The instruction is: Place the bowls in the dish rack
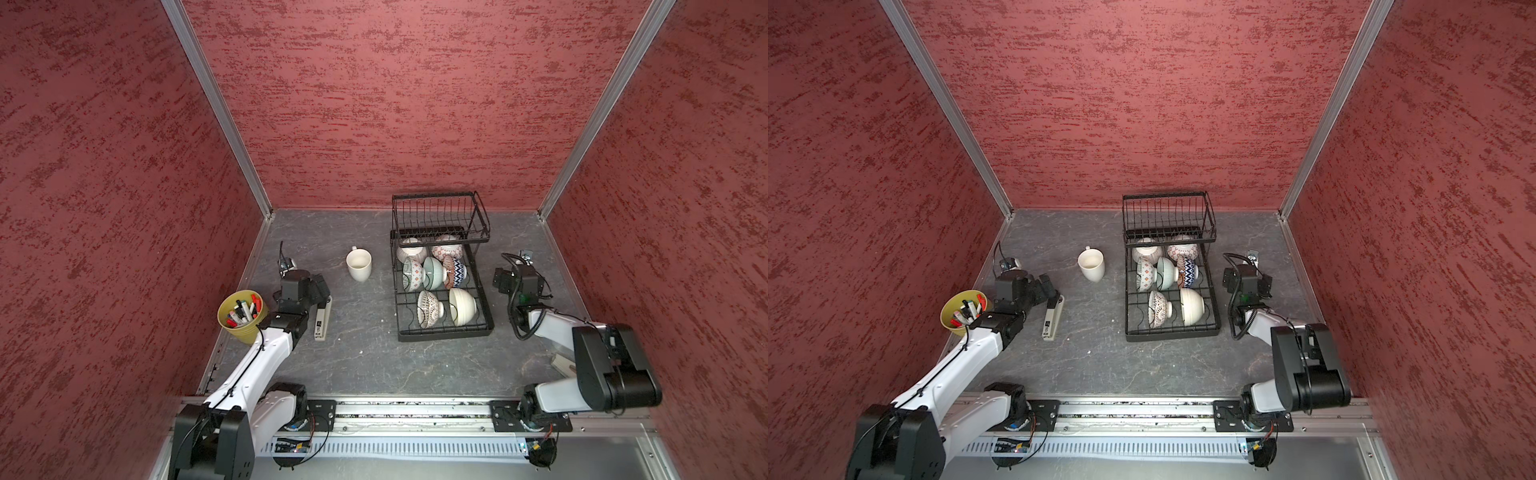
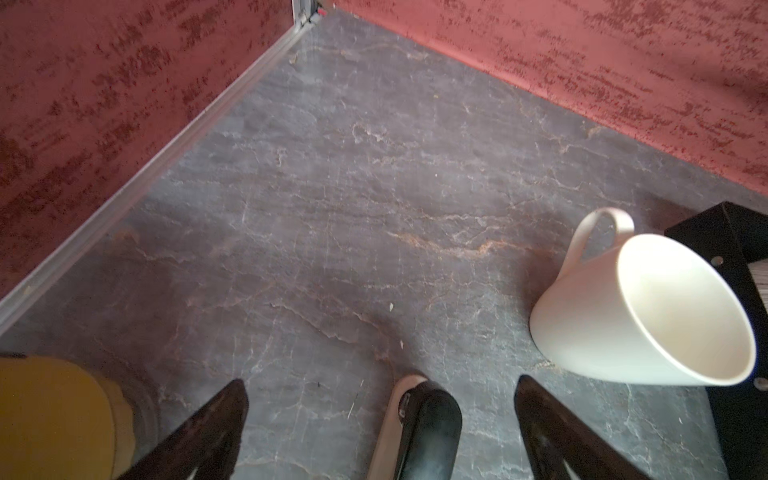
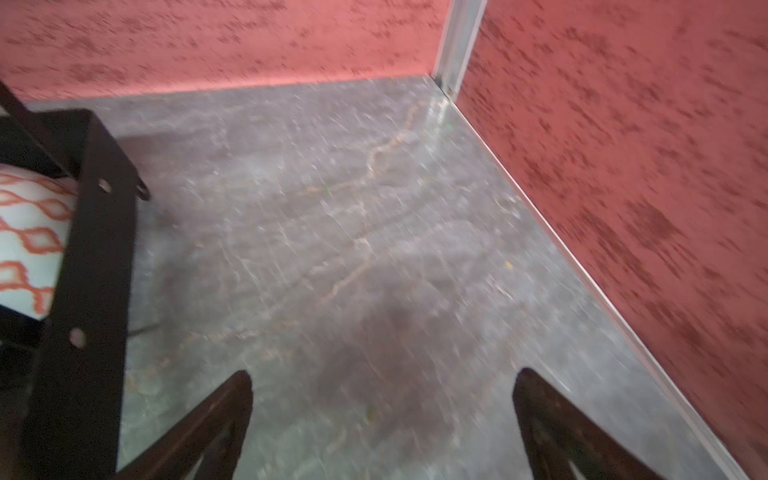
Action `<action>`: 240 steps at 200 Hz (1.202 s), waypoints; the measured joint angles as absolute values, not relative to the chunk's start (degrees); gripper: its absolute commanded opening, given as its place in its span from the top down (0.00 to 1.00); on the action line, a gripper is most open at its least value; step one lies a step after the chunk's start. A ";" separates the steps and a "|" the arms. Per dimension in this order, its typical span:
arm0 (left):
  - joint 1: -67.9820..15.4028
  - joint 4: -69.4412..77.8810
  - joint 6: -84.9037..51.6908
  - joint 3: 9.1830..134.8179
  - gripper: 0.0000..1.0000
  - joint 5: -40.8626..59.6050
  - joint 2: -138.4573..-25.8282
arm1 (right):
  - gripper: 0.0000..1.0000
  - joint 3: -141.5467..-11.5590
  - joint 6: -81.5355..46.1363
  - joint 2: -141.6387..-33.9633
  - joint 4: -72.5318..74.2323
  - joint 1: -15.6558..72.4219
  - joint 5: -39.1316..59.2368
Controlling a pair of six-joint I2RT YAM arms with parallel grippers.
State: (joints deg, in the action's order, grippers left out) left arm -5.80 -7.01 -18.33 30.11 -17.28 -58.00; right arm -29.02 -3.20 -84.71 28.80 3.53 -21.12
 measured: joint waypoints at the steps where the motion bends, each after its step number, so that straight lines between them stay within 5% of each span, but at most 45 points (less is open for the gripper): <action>1: -5.80 -6.85 -18.26 30.09 0.00 -17.34 -58.00 | 0.01 -28.99 -3.14 -84.84 29.08 3.53 -21.06; 87: -4.69 22.28 -9.04 24.16 0.01 -21.30 -71.59 | 0.01 -14.52 -0.75 -87.88 60.49 -0.40 -9.45; 157: -3.46 43.68 -2.59 21.56 0.00 -19.20 -83.92 | 0.01 -14.63 -1.04 -88.84 65.67 -0.54 -8.01; 240: -0.25 44.58 -1.67 24.14 0.01 -11.92 -84.86 | 0.01 -14.63 -1.26 -88.84 66.30 -0.60 -9.26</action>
